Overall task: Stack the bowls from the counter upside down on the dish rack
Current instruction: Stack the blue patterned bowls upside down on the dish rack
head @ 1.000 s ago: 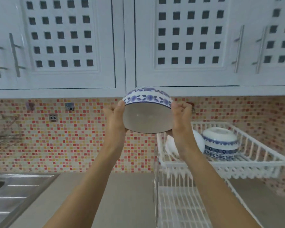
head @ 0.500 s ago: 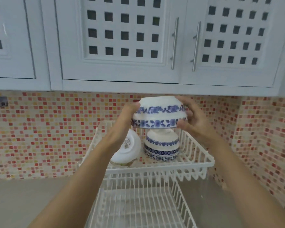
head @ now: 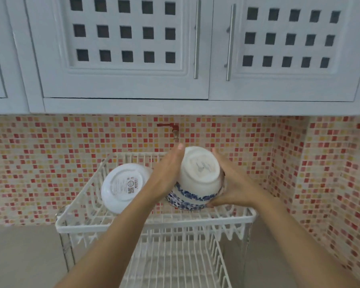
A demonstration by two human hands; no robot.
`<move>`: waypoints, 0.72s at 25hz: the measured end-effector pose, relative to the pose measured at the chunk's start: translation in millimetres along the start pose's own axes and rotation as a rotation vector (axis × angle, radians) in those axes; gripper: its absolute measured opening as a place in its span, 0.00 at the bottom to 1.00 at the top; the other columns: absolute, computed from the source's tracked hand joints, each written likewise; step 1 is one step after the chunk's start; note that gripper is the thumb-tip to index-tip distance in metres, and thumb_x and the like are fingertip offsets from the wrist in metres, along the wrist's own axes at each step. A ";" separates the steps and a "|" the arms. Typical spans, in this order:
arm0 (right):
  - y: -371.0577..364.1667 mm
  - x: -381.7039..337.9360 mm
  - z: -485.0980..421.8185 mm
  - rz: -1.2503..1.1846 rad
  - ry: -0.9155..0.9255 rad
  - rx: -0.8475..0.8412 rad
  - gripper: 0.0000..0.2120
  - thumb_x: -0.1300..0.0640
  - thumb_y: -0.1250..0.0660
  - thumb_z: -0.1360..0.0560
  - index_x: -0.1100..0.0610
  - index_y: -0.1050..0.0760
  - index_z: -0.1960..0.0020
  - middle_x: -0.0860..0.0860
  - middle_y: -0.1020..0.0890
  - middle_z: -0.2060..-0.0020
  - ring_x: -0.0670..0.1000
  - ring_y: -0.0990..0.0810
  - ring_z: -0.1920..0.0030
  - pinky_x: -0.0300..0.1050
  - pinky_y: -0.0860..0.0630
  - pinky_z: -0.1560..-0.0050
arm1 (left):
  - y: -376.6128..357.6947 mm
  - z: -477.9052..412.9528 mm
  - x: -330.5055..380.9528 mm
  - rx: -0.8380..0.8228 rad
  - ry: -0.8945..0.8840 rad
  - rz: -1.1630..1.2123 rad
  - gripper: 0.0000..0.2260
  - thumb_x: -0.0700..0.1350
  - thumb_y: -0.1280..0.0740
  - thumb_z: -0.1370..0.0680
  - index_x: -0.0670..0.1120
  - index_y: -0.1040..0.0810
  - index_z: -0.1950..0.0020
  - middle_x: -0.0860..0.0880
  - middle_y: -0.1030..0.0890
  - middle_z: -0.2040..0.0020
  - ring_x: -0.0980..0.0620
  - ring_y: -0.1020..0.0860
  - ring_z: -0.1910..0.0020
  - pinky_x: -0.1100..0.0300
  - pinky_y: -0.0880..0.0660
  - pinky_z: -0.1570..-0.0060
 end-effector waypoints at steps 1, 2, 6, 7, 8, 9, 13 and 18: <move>-1.9 -0.7 -1.7 -0.008 0.028 0.000 0.63 0.39 0.19 0.48 0.41 0.55 0.24 0.41 0.45 0.24 0.43 0.47 0.24 0.53 0.43 0.24 | -1.8 0.2 -1.5 0.012 0.002 -0.019 0.39 0.74 0.58 0.28 0.55 0.30 0.29 0.52 0.29 0.28 0.53 0.31 0.29 0.49 0.39 0.28; -3.5 -1.0 -3.3 -0.005 0.049 -0.004 0.62 0.40 0.18 0.48 0.41 0.52 0.25 0.40 0.42 0.25 0.43 0.44 0.25 0.52 0.41 0.25 | -3.2 0.4 -5.0 0.020 0.004 -0.031 0.33 0.69 0.57 0.24 0.54 0.28 0.30 0.53 0.28 0.29 0.54 0.31 0.31 0.54 0.38 0.30; -12.8 6.9 -8.1 0.103 0.051 -0.067 0.63 0.42 0.18 0.47 0.46 0.54 0.23 0.39 0.46 0.26 0.40 0.49 0.25 0.48 0.45 0.24 | -9.4 1.5 -22.6 0.036 0.042 -0.102 0.24 0.58 0.53 0.18 0.50 0.33 0.27 0.50 0.31 0.28 0.57 0.35 0.36 0.61 0.43 0.38; -14.9 10.1 -8.9 0.124 0.048 -0.073 0.63 0.41 0.19 0.47 0.46 0.54 0.23 0.40 0.47 0.25 0.41 0.50 0.25 0.49 0.45 0.24 | -10.7 -0.4 -27.7 0.035 0.032 -0.118 0.24 0.58 0.53 0.18 0.50 0.33 0.27 0.50 0.31 0.29 0.56 0.35 0.34 0.61 0.42 0.38; -15.6 10.5 -8.5 0.137 0.038 -0.083 0.64 0.42 0.19 0.46 0.47 0.55 0.23 0.41 0.49 0.24 0.40 0.52 0.25 0.48 0.46 0.24 | -11.5 -1.1 -30.8 0.036 0.022 -0.138 0.24 0.59 0.52 0.19 0.50 0.32 0.28 0.50 0.31 0.29 0.54 0.34 0.32 0.61 0.41 0.38; -16.2 10.9 -8.5 0.144 0.024 -0.092 0.64 0.43 0.19 0.46 0.47 0.56 0.23 0.42 0.50 0.24 0.38 0.52 0.26 0.46 0.48 0.24 | -11.6 -2.2 -34.1 0.038 0.021 -0.158 0.25 0.60 0.52 0.19 0.50 0.32 0.29 0.50 0.30 0.30 0.53 0.34 0.32 0.60 0.40 0.38; -16.7 6.7 -8.9 0.215 0.047 -0.085 0.64 0.41 0.19 0.46 0.50 0.55 0.23 0.44 0.49 0.24 0.47 0.47 0.24 0.52 0.38 0.26 | -10.2 -4.4 -41.6 0.057 0.025 -0.218 0.27 0.61 0.50 0.20 0.47 0.35 0.27 0.49 0.31 0.29 0.51 0.35 0.31 0.55 0.38 0.31; -17.3 0.9 -3.3 0.332 0.079 -0.091 0.63 0.40 0.21 0.43 0.54 0.56 0.22 0.48 0.50 0.24 0.50 0.44 0.25 0.47 0.34 0.30 | -12.2 -4.6 -45.0 0.075 0.009 -0.348 0.27 0.53 0.39 0.21 0.45 0.39 0.24 0.46 0.34 0.29 0.49 0.34 0.31 0.55 0.36 0.32</move>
Point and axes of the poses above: each hand's wrist, its own z-axis away from the middle knuckle, its own y-axis out of the back of the hand, x = y × z, the point moved 4 cm from there along -z, towards the middle knuckle
